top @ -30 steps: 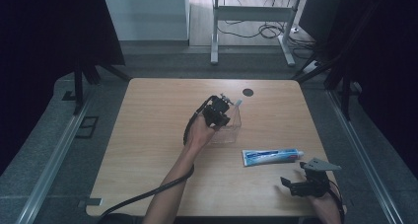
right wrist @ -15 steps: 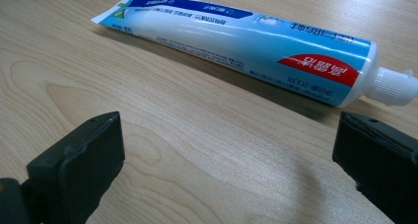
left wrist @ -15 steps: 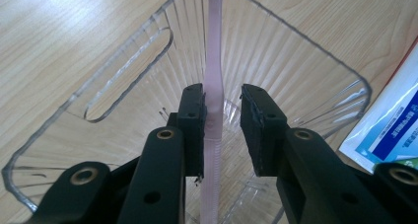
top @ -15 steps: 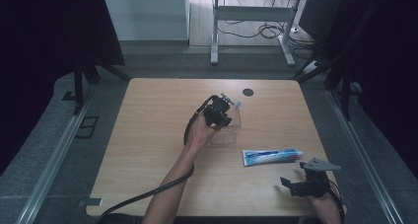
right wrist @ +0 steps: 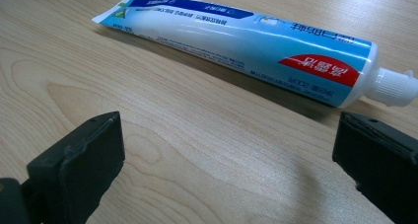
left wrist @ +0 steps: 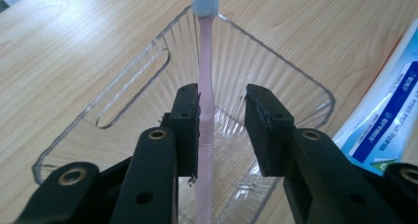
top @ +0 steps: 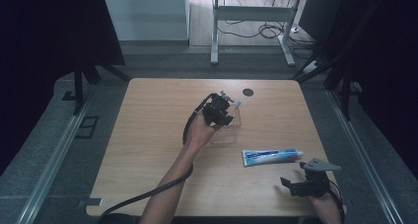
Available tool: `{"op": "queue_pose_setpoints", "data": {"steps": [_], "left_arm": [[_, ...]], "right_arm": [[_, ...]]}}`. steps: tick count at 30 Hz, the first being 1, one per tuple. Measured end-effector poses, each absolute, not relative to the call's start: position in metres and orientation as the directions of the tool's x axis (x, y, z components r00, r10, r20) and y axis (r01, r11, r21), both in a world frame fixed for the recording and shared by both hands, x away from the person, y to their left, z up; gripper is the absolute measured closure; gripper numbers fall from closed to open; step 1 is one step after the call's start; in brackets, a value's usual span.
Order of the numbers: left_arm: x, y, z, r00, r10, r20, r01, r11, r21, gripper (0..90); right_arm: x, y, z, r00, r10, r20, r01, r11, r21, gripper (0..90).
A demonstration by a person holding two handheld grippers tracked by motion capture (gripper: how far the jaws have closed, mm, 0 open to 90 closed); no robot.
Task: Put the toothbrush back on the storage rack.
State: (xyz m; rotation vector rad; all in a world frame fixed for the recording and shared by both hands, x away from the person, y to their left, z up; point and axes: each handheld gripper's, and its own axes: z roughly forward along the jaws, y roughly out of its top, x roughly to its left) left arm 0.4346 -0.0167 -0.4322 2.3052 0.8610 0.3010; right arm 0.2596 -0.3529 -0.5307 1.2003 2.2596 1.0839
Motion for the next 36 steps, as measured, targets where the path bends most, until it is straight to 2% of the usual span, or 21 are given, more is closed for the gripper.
{"op": "queue_pose_setpoints", "data": {"steps": [36], "left_arm": [[0.411, 0.014, -0.413, 0.769, 0.639, 0.004, 0.446, -0.541, 0.713, 49.5]], "right_arm": [[0.259, -0.352, -0.53, -0.577, 0.816, 0.029, 0.535, 0.352, 0.768, 0.0]]}}
